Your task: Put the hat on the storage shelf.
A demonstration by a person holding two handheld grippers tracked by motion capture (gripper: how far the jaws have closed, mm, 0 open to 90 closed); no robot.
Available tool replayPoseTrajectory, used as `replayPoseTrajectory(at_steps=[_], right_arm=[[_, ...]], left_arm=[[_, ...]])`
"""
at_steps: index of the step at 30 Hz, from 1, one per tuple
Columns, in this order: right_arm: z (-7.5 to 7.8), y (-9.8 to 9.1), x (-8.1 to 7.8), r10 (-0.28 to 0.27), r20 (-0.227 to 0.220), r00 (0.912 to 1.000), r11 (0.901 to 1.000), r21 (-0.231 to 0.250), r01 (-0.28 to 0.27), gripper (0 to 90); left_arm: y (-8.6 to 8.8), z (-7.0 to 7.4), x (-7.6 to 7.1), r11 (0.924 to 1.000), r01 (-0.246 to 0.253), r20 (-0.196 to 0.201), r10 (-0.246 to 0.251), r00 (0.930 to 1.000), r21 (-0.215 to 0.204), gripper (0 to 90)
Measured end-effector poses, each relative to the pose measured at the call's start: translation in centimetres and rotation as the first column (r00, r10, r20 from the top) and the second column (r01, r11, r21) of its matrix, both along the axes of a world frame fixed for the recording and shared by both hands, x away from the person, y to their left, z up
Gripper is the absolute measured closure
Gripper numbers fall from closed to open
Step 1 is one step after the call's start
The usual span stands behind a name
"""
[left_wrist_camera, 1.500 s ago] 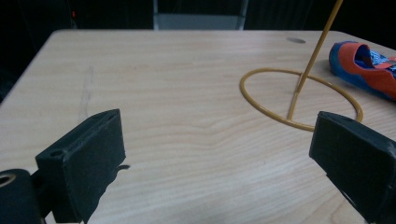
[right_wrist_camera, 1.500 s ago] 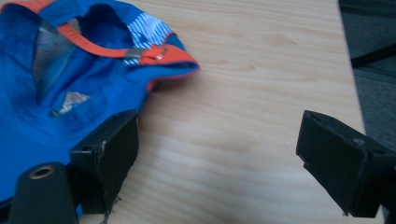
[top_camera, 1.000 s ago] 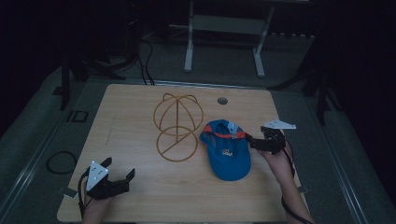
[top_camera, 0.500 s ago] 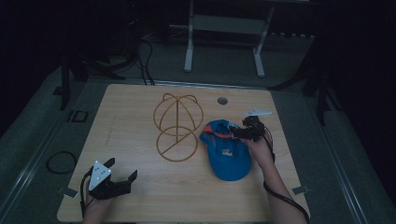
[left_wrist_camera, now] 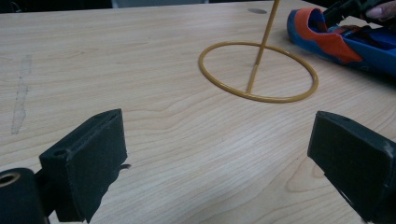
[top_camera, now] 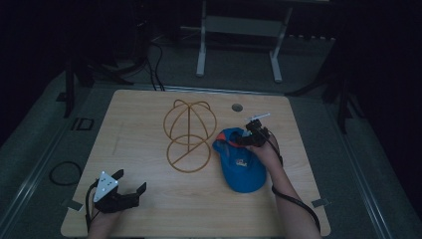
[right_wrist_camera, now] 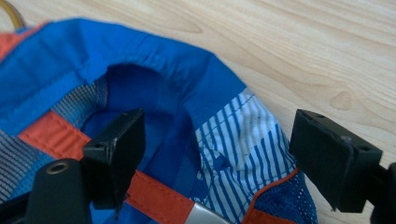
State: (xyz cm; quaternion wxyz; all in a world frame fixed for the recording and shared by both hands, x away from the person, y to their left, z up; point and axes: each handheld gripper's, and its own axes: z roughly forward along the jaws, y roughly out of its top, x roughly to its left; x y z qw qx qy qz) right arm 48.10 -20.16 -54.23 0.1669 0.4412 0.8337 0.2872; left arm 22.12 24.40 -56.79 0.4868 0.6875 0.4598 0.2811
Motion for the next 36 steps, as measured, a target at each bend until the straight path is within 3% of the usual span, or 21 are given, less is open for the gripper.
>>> replayPoseTrajectory(at_steps=[3, 6, 9, 13, 20, 23, 27, 36], right_arm=[[-0.3, 0.3, -0.1, 0.027, 0.010, 0.9996, 0.9986, -0.045, -0.027, 24.1], [-0.7, 0.4, 0.0, 0.051, -0.011, 0.9987, 0.9969, -0.060, -0.051, 31.9], [-0.6, 0.3, 0.1, 0.062, -0.033, 0.9975, 0.9974, -0.036, -0.063, 39.1], [-0.4, 0.4, -0.1, 0.074, -0.033, 0.9968, 0.9964, -0.039, -0.075, 59.1], [-0.4, 0.9, -0.7, 0.112, -0.006, 0.9936, 0.9915, -0.065, -0.113, 82.0], [-0.4, 1.3, -0.9, 0.106, 0.004, 0.9943, 0.9908, -0.085, -0.105, 85.7], [-0.4, 1.3, -1.1, 0.089, 0.009, 0.9960, 0.9933, -0.075, -0.088, 86.3], [1.7, 0.0, -2.0, 0.063, 0.055, 0.9965, 0.9980, -0.002, -0.063, 87.6]], left_arm=[[0.1, 0.0, 0.0, 1.0000, 0.001, -0.001, -0.001, 1.0000, -0.002, 4.9], [0.1, 0.0, 0.0, 1.0000, 0.001, 0.001, -0.001, 1.0000, -0.003, 4.9], [0.1, 0.0, 0.0, 1.0000, -0.003, 0.003, 0.003, 1.0000, -0.001, 4.9], [0.0, 0.0, 0.0, 1.0000, 0.002, -0.003, -0.002, 1.0000, -0.002, 4.8], [0.0, 0.0, 0.0, 1.0000, -0.009, -0.001, 0.009, 1.0000, 0.000, 5.5], [0.0, 0.0, 0.0, 1.0000, -0.007, -0.001, 0.007, 1.0000, -0.002, 5.5], [0.0, 0.0, 0.0, 1.0000, -0.004, -0.004, 0.004, 1.0000, 0.000, 5.5], [0.0, 0.0, 0.0, 1.0000, -0.007, -0.006, 0.007, 1.0000, 0.000, 5.5]])
